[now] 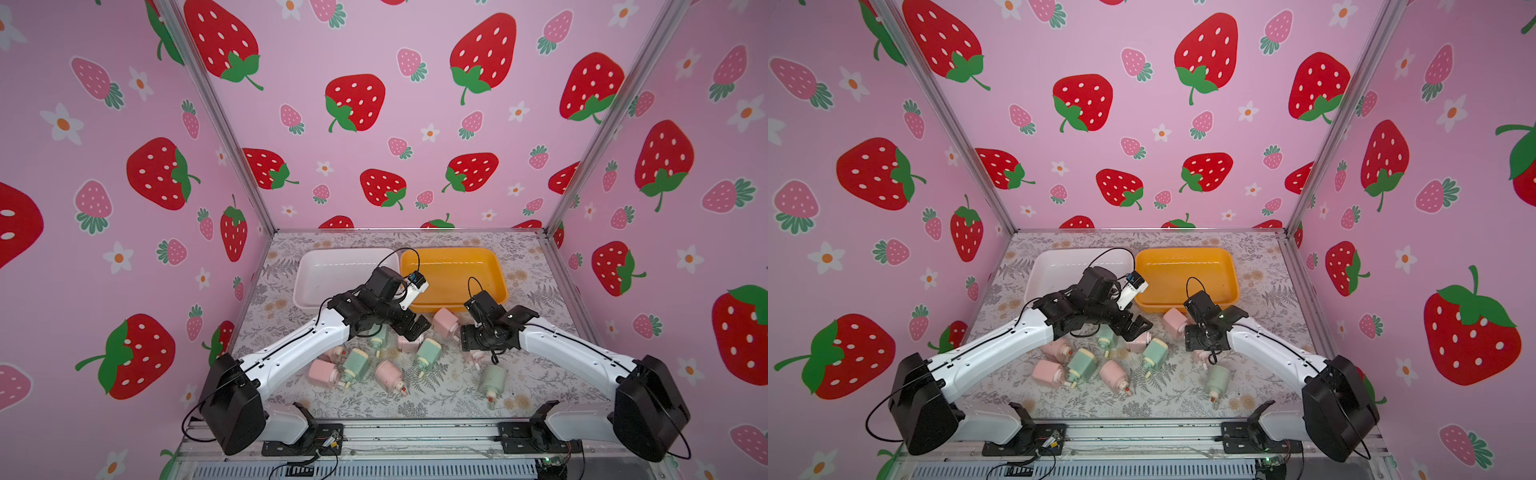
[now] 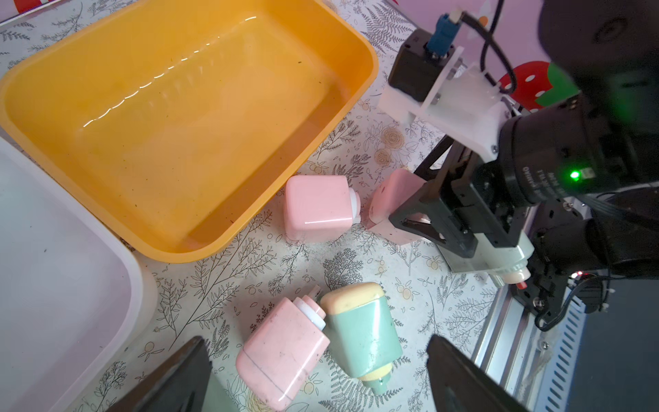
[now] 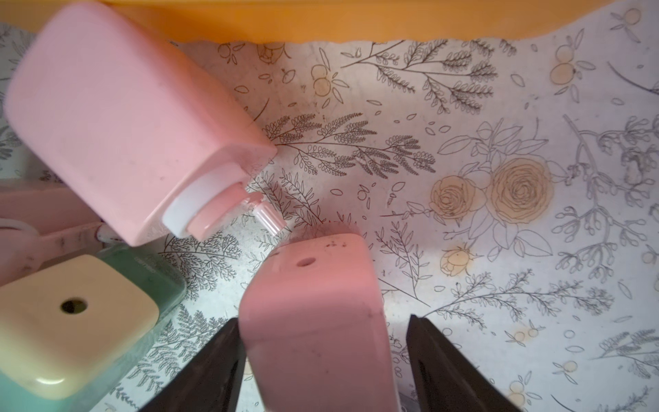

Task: Place the pencil sharpeners by color into the storage box
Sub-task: Pick up the pencil sharpener from the center of the board.

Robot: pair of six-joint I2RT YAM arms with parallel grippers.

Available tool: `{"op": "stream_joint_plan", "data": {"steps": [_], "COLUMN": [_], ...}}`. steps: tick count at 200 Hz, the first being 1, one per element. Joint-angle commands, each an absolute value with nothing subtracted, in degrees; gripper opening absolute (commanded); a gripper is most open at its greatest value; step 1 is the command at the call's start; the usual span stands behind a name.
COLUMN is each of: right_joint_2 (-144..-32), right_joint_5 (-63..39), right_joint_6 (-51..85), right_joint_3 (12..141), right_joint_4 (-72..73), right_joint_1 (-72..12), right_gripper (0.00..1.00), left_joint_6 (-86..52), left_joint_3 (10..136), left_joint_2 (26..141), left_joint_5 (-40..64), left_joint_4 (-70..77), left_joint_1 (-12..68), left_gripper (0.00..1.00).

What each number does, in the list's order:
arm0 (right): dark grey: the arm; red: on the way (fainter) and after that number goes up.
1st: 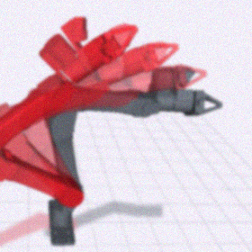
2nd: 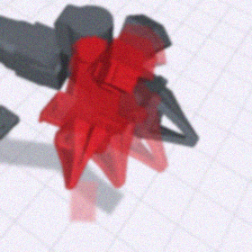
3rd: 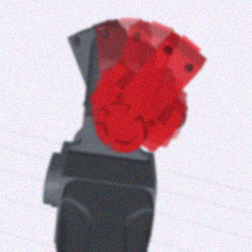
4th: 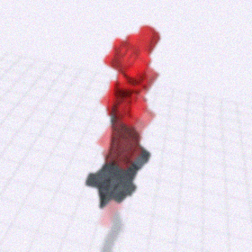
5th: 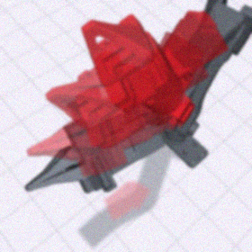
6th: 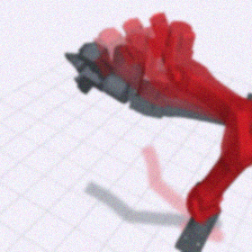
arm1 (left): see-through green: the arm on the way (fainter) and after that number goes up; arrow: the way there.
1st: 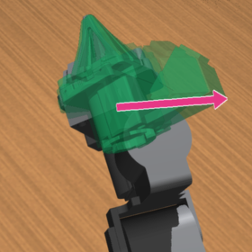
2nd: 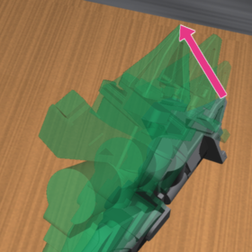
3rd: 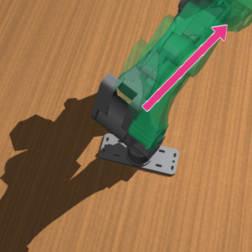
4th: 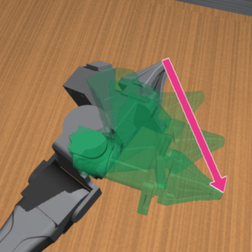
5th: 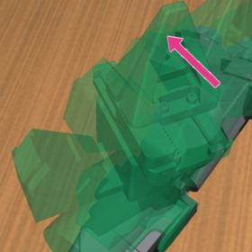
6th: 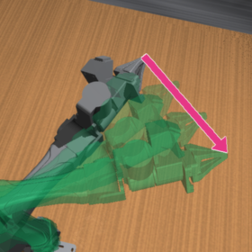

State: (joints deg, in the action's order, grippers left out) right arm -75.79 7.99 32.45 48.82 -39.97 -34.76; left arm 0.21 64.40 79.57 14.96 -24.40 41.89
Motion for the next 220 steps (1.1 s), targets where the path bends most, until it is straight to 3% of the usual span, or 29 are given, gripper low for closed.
{"op": "stream_joint_plan", "data": {"steps": [1,94,112,134,178,189,220], "right_joint_2": [-74.69,-71.74,-72.25,-71.69,-69.57,-68.93,-66.55], "right_joint_5": [9.15,12.46,13.15,13.62,13.05,13.15,12.57], "right_joint_6": [35.35,32.51,32.52,31.87,29.74,29.34,28.13], "right_joint_3": [48.19,43.42,43.59,43.68,44.81,45.09,46.41], "right_joint_4": [-40.46,-35.94,-36.48,-37.00,-38.04,-38.36,-39.17], "right_joint_1": [-35.54,-37.74,-37.79,-37.71,-37.75,-37.75,-37.78], "right_gripper": [0.75,0.68,0.61,0.39,0.12,0.00,0.00], "left_joint_6": [0.09,-0.08,-0.29,-0.35,-0.85,-1.50,-5.38], "left_joint_3": [64.51,64.32,64.36,64.35,64.77,64.94,64.04], "left_joint_2": [79.52,79.43,79.39,79.28,80.06,80.14,80.01], "left_joint_5": [14.55,14.75,14.68,14.69,14.44,13.69,8.36], "left_joint_4": [-24.78,-24.21,-24.26,-24.08,-23.49,-23.14,-19.44], "left_joint_1": [41.81,41.83,41.80,41.76,41.76,41.81,41.77], "left_gripper": [1.00,1.00,1.00,1.00,1.00,1.00,1.00]}}
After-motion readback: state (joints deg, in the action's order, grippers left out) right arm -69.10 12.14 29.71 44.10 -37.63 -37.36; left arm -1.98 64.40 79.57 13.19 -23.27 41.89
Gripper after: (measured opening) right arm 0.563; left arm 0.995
